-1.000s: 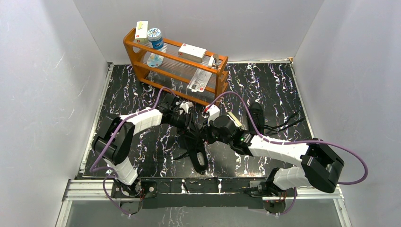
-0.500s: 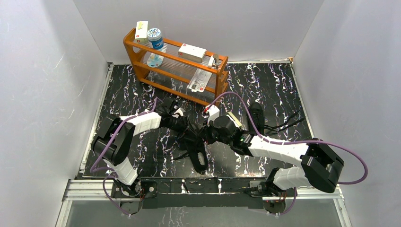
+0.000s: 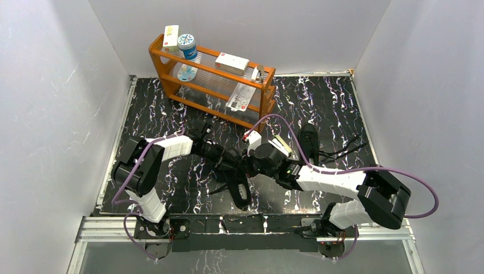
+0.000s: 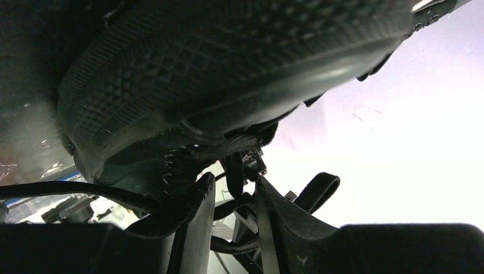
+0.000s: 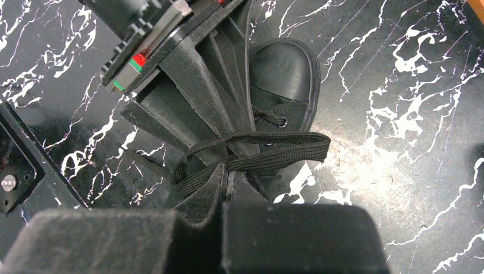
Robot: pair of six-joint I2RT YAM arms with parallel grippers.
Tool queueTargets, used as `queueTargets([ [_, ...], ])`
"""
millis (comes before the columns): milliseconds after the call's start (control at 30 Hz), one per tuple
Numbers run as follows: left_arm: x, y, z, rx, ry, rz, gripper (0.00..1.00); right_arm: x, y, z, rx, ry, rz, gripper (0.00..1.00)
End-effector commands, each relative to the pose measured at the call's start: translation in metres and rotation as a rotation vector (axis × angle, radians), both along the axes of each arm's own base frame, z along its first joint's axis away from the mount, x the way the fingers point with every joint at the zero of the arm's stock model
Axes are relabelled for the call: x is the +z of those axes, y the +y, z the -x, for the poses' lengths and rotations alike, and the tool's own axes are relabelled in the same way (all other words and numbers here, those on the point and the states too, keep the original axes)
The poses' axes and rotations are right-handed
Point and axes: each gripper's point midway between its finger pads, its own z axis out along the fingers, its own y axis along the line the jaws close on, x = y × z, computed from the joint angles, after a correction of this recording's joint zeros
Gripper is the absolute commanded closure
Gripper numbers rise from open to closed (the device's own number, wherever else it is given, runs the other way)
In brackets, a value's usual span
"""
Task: Tie the shoes
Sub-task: Cross the shoelace with the shoelace.
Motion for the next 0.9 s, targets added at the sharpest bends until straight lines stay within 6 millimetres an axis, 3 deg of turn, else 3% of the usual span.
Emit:
queueTargets([
  [0,0.018,-0.009,0.004,-0.029,0.085,0.083,0.69,0.024,0.013,-0.012,-0.03,-0.077,-0.071,1.0],
  [133,0.016,-0.014,0.016,-0.05,0.12,0.076,0.68,0.031,0.012,-0.015,-0.056,-0.086,-0.096,1.0],
  [267,0.018,-0.017,0.014,-0.043,0.127,0.089,0.71,0.031,0.014,-0.014,-0.053,-0.086,-0.1,1.0],
  [500,0.02,-0.019,0.011,-0.031,0.126,0.097,0.86,0.028,0.013,-0.012,-0.05,-0.08,-0.095,1.0],
  [633,0.017,-0.016,0.013,-0.032,0.113,0.083,1.0,0.029,0.012,-0.011,-0.051,-0.08,-0.091,1.0],
  [767,0.011,-0.014,0.008,-0.078,0.025,0.035,1.0,0.035,0.009,-0.004,-0.028,-0.053,-0.071,1.0],
  [867,0.011,-0.013,-0.002,-0.124,-0.104,0.007,1.0,0.04,0.006,0.014,0.03,0.024,-0.029,0.71],
])
